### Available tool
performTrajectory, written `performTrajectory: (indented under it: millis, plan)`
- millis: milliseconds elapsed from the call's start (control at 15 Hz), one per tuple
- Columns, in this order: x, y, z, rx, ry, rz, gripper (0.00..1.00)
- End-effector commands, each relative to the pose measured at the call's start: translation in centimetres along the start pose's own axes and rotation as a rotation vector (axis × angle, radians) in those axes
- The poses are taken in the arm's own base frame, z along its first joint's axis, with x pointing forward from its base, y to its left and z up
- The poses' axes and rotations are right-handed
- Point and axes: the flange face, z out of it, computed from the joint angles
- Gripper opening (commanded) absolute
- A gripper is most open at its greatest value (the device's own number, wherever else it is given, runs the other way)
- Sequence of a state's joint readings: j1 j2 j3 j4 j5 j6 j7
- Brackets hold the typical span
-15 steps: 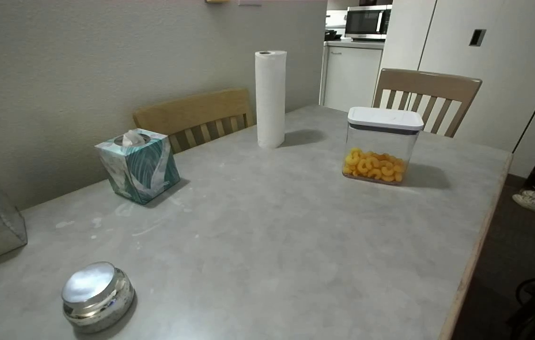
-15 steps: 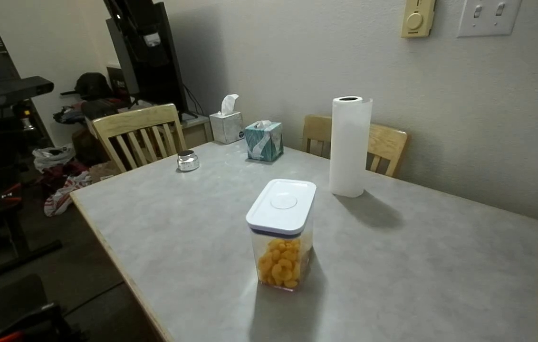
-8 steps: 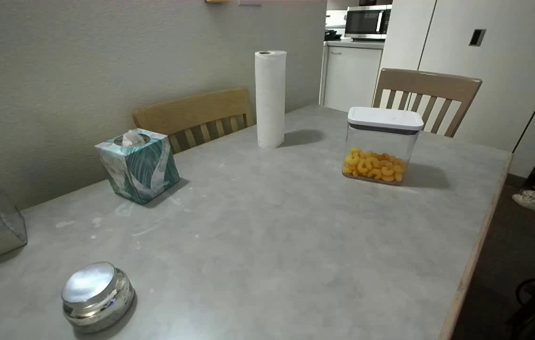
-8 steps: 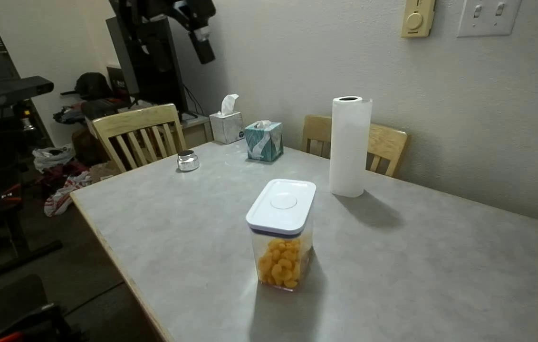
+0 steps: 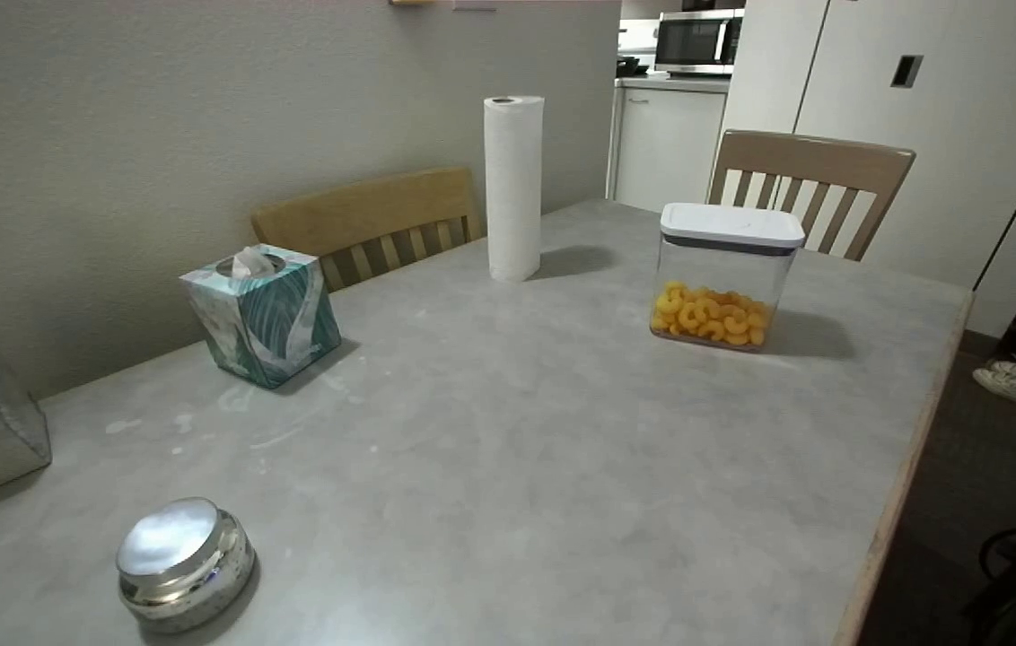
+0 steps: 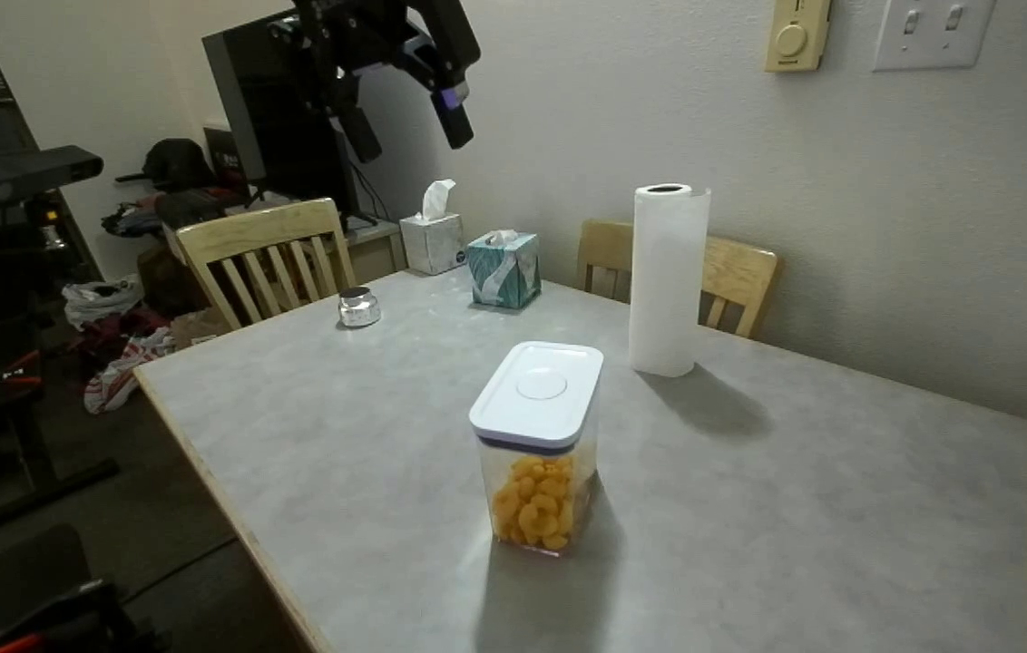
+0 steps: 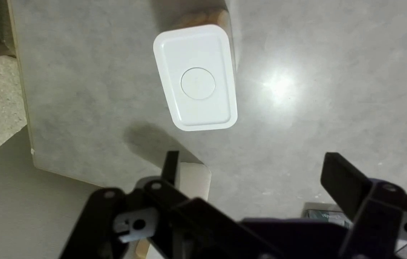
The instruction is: Press down on the white lid, remove the lid from the food container
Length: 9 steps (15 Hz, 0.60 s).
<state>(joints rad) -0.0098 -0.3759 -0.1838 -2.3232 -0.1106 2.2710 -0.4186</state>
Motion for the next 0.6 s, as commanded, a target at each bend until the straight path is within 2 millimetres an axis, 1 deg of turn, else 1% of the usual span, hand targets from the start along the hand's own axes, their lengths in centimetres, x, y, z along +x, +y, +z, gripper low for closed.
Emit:
performTrajectory:
  millis: [0, 67, 267, 400, 533]
  plan:
    - [0.1, 0.4, 3.4, 0.095, -0.033, -0.011, 1.00]
    - [-0.1, 0.6, 5.0, 0.139, -0.041, -0.008, 1.00]
    - [-0.8, 1.4, 11.7, 0.294, -0.078, -0.032, 1.00]
    - [-1.1, 2.1, 15.4, 0.366, -0.122, -0.065, 1.00]
    - [-1.0, 3.2, 18.1, 0.393, -0.165, -0.107, 1.00]
